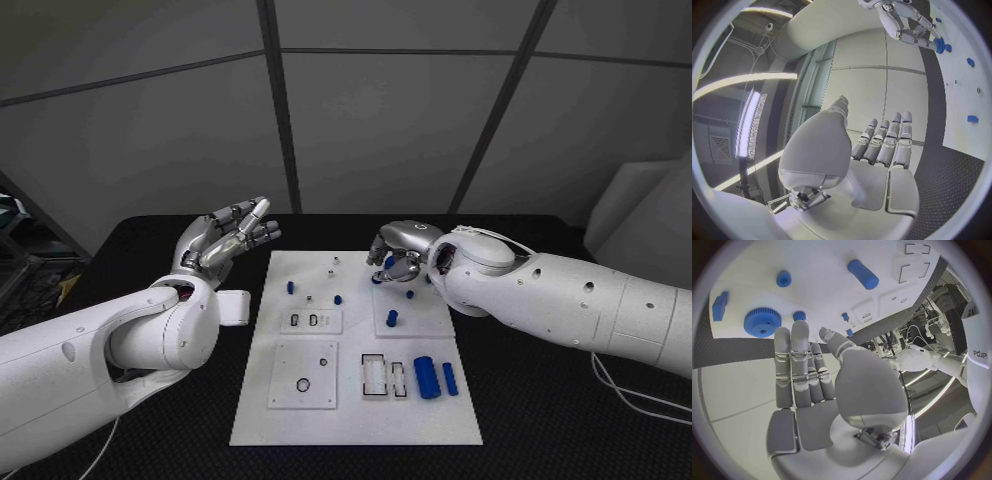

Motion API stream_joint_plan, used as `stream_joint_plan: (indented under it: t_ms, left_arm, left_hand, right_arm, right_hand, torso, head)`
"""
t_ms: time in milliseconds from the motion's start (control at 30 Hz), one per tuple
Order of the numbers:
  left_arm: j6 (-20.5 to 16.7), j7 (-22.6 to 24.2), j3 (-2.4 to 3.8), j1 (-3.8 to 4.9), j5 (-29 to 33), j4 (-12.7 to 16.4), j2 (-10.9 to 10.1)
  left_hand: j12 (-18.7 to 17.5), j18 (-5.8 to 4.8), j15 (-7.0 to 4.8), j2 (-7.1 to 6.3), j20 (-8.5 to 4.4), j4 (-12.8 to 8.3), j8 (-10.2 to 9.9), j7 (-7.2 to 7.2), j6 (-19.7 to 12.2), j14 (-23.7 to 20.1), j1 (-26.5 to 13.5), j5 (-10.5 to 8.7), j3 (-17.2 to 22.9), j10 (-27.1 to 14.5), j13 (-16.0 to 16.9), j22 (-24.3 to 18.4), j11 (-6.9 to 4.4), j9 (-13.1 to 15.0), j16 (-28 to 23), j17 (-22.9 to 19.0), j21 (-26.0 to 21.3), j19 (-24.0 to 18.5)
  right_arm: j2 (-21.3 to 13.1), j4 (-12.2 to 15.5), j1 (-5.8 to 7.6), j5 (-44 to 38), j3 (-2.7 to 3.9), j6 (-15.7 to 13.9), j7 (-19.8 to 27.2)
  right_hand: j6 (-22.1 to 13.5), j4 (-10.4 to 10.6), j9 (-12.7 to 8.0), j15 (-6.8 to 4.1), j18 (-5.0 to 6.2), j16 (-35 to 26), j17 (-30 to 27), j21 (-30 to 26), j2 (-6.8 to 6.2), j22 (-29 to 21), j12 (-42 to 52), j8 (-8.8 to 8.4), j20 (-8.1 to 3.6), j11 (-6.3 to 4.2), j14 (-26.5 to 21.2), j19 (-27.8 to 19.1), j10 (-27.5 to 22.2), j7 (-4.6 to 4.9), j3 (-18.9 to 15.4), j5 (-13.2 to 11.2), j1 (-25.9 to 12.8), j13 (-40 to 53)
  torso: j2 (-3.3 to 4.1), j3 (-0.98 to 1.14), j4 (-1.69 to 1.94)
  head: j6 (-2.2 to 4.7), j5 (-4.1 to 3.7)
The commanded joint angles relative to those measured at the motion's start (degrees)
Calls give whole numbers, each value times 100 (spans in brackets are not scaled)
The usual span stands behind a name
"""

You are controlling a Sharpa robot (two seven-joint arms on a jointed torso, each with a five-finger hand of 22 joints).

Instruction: Assemble the parts on the task board

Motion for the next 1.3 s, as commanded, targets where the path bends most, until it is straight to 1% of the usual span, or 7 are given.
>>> stream_joint_plan:
  t_ms: [33, 333, 467, 567, 733, 1133, 1300]
  left_arm:
    - [97, 4, 6, 9, -38, 38, -2]
    - [136, -6, 6, 8, -38, 80, -13]
    - [157, -12, 6, 8, -37, 96, -15]
    - [173, -21, 6, 8, -37, 104, -18]
    - [186, -29, 6, 9, -37, 108, -23]
    - [205, -49, 6, 9, -37, 107, -28]
    - [210, -56, 6, 9, -37, 114, -30]
  left_hand:
    - [37, -337, -5, 30, 1, -50, -8, 562, 68, 61, 55, -31, 2, 63, 7, 8, 4, 8, 39, 8, 29, 56]
    - [54, -281, -57, 93, -5, -80, -12, 551, 256, 243, 74, -37, -12, 297, 20, 44, -30, 17, 92, 14, 164, 263]
    - [95, -233, -103, 139, -9, -112, 4, 538, 467, 402, 81, -40, -28, 651, 44, 74, -65, 31, 148, 18, 268, 426]
    - [102, -222, -114, 151, -10, -123, 6, 535, 515, 442, 81, -40, -36, 732, 49, 80, -74, 33, 158, 18, 293, 464]
    - [105, -213, -122, 160, -11, -133, 7, 532, 551, 471, 81, -40, -42, 774, 50, 84, -79, 35, 165, 17, 312, 493]
    - [107, -206, -129, 170, -12, -140, 6, 530, 567, 494, 83, -40, -44, 805, 51, 88, -83, 35, 171, 18, 327, 517]
    - [106, -205, -130, 172, -12, -142, 6, 530, 568, 499, 83, -40, -45, 807, 51, 89, -83, 35, 173, 18, 330, 521]
  right_arm:
    - [29, -19, 18, -365, 5, 269, -241]
    - [94, -112, 25, -477, 5, 353, -310]
    - [113, -143, 26, -501, 4, 411, -333]
    - [129, -169, 27, -510, 4, 453, -351]
    - [148, -214, 28, -523, 4, 483, -368]
    - [200, -309, 29, -528, 4, 688, -303]
    - [228, -362, 29, -510, 4, 671, -260]
  right_hand:
    - [-51, 54, 0, 10, -38, 182, 120, 237, -43, 281, 4, -18, 6, -9, 108, 66, -66, -13, 17, -32, 14, 4]
    - [-66, 116, 1, 23, -114, 758, 599, 705, -56, 866, 4, -17, 19, -4, 74, 233, -106, -13, 65, -35, 55, 4]
    - [-67, 120, 1, 24, -117, 820, 645, 744, -53, 906, 4, -17, 20, -3, 66, 236, -111, -14, 81, -34, 70, 3]
    - [-64, 122, 2, 25, -117, 840, 650, 761, -43, 918, 1, -15, 21, 0, 51, 227, -122, -15, 102, -30, 86, 2]
    - [-55, 135, 2, 29, -130, 1001, 792, 855, -26, 1027, 3, -13, 27, 7, 31, 243, -132, -11, 174, -80, 117, 1]
    - [52, 188, 12, 15, -206, 1614, 1357, 1254, 12, 1555, 52, 11, 21, -21, 59, 440, 78, -8, 443, -168, 161, 10]
    - [130, 234, 19, -1, -249, 1919, 1657, 1445, 34, 1827, 79, 28, 11, -46, 89, 561, 228, -17, 550, -182, 149, 13]
  torso:
    - [56, -12, 37]
    - [100, -16, 64]
    - [107, -10, 61]
    - [115, -10, 56]
    - [128, -9, 60]
    - [150, -3, 42]
    - [155, -9, 47]
  head:
    - [1, -11]
    - [9, -42]
    - [0, -35]
    - [1, -31]
    - [-3, -27]
    - [-32, -4]
    - [-38, -8]
